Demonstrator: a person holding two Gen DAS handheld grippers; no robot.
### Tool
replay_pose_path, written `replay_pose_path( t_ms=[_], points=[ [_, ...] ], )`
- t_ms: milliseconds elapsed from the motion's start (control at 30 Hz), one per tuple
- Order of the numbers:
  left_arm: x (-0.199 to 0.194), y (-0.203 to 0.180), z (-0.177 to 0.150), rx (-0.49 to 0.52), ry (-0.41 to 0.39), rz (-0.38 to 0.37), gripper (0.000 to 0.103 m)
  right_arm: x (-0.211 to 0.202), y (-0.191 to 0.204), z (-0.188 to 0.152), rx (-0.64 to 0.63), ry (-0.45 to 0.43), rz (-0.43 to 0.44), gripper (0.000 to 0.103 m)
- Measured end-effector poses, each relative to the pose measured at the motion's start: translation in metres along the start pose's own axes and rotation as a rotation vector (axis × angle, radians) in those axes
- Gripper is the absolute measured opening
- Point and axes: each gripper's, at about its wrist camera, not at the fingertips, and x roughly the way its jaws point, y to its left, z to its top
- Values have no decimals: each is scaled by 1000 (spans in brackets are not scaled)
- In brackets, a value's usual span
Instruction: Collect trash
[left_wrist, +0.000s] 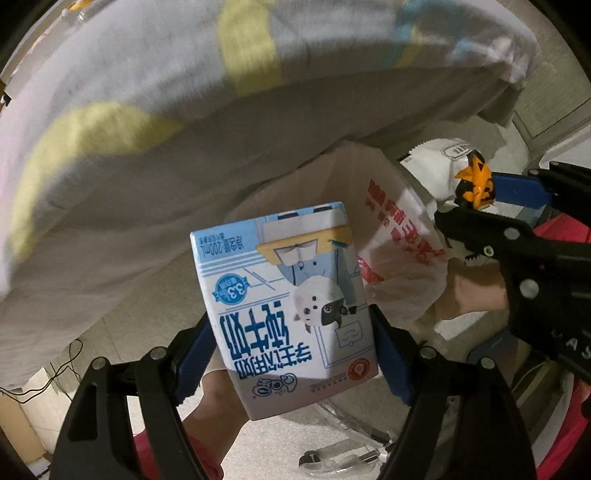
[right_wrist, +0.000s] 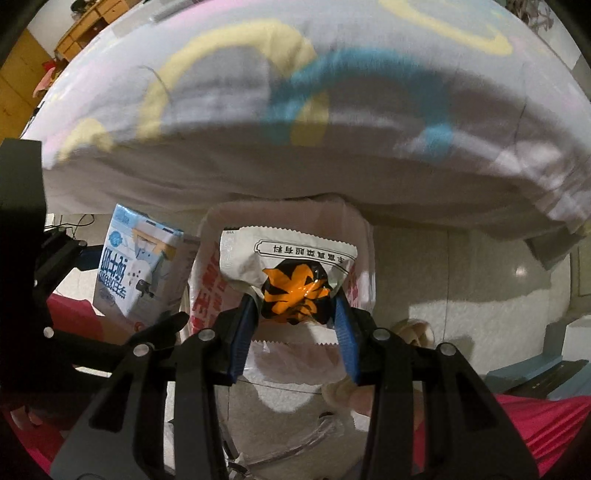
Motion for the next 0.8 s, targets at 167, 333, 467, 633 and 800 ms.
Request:
replay_pose_path(
  t_ms=[167, 333, 467, 633, 800],
  points=[
    [5, -2, 0, 33, 33, 1, 76, 21, -6, -1, 36, 39, 12, 41],
    [7, -1, 2, 34, 74, -16, 76, 44, -17, 7, 85, 81, 24, 41],
    [14, -1, 2, 28, 120, -27, 76, 56, -19, 8, 91, 101, 11, 41],
    [14, -2, 5, 26, 157, -30, 76, 73, -20, 8, 108, 136, 22, 41],
    [17, 5, 12, 11, 183, -36, 76, 93, -20, 7, 124, 171, 28, 41]
  ],
)
